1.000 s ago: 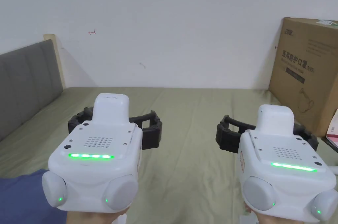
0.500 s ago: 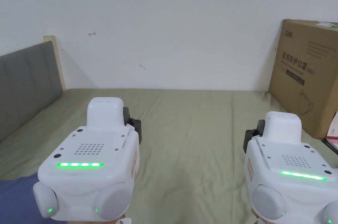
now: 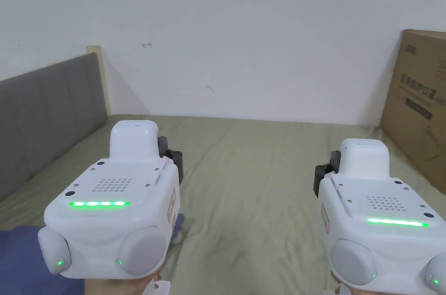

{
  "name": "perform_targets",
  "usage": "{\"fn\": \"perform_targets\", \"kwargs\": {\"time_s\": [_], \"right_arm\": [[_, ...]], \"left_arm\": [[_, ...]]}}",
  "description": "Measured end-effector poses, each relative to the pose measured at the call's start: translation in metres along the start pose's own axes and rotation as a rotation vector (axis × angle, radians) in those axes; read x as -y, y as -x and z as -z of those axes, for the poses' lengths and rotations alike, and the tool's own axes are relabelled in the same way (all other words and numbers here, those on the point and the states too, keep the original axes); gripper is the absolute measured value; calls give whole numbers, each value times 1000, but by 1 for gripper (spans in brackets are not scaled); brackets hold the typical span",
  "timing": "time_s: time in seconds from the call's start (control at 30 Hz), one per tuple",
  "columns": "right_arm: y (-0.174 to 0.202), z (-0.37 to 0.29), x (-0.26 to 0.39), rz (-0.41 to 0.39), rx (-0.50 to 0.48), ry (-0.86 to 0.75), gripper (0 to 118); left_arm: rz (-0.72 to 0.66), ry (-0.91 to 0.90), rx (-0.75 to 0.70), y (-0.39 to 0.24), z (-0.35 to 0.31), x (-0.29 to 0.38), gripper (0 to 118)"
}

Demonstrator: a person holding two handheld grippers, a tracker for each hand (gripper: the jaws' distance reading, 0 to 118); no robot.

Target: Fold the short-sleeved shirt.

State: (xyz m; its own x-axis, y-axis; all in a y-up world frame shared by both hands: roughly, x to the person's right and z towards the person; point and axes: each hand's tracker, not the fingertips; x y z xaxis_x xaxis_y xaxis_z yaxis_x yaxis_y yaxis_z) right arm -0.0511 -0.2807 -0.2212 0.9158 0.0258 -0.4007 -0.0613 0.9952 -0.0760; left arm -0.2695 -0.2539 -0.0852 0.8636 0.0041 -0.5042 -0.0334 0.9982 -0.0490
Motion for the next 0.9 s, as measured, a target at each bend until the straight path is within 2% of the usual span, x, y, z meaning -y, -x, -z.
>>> {"fn": "perform_targets", "kwargs": {"time_s": [0.1,0.37,0.6,0.8,0.9], "right_arm": [[30,5,0,4,-95,9,0],[111,16,5,10,-336,58,0],[131,19,12,-9,-376,91,0],[129,34,25,-23,-360,141,0],[126,44,33,-29,-347,170,0]], "left_arm": [[33,-4,-89,25,-12,-1,0],[-2,19,-316,105,-48,-4,0],[-54,100,-373,134,-35,12,0],[-114,208,-327,137,7,44,0],[-159,356,-307,142,42,68,0]]}}
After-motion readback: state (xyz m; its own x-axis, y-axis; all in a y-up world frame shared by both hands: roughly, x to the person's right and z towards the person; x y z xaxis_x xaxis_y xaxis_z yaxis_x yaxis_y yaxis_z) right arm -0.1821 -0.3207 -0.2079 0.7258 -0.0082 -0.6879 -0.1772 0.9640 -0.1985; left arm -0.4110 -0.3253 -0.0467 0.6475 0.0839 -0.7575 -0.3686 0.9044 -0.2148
